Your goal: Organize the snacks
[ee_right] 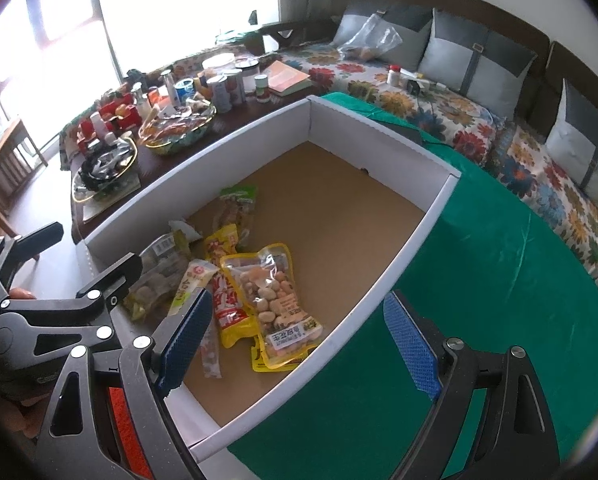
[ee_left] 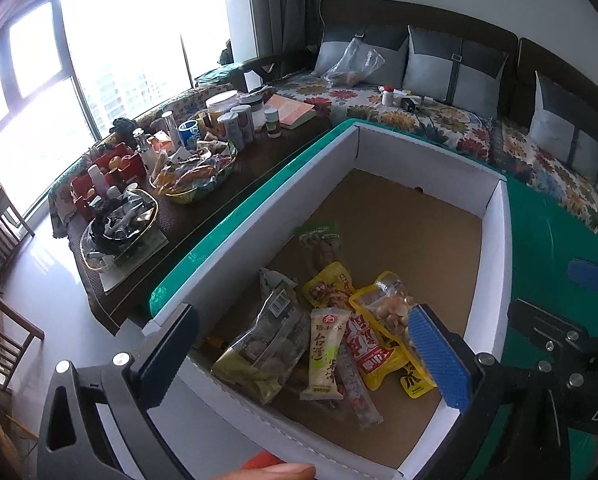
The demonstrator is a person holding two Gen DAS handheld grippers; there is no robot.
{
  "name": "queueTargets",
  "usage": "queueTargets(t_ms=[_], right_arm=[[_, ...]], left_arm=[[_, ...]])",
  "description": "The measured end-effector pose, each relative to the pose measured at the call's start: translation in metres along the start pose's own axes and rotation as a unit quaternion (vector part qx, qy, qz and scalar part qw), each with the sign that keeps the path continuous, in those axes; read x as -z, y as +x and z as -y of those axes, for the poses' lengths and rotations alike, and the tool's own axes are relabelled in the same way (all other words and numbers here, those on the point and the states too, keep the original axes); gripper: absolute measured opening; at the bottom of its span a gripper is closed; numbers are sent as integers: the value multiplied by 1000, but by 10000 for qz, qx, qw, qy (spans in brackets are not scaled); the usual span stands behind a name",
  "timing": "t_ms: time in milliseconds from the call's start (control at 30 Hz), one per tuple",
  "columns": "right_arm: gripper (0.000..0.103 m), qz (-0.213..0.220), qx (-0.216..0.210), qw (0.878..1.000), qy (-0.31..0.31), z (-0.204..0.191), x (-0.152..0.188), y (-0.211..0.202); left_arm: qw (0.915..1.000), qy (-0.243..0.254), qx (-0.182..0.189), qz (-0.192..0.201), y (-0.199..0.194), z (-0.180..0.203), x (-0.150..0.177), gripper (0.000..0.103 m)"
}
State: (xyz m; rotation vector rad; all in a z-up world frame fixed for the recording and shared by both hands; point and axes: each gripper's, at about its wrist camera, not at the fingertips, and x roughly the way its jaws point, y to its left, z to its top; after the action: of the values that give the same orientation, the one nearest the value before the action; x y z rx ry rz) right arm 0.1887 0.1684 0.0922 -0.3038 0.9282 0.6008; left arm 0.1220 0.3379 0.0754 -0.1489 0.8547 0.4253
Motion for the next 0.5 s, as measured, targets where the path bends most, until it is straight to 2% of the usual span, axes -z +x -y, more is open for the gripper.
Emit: queueTargets(t_ms=[500], right_arm=[[90,-144,-29,9999,16,-8,-2,11]], left_arm=[[9999,-7,-109,-22,10,-10,-1,103]])
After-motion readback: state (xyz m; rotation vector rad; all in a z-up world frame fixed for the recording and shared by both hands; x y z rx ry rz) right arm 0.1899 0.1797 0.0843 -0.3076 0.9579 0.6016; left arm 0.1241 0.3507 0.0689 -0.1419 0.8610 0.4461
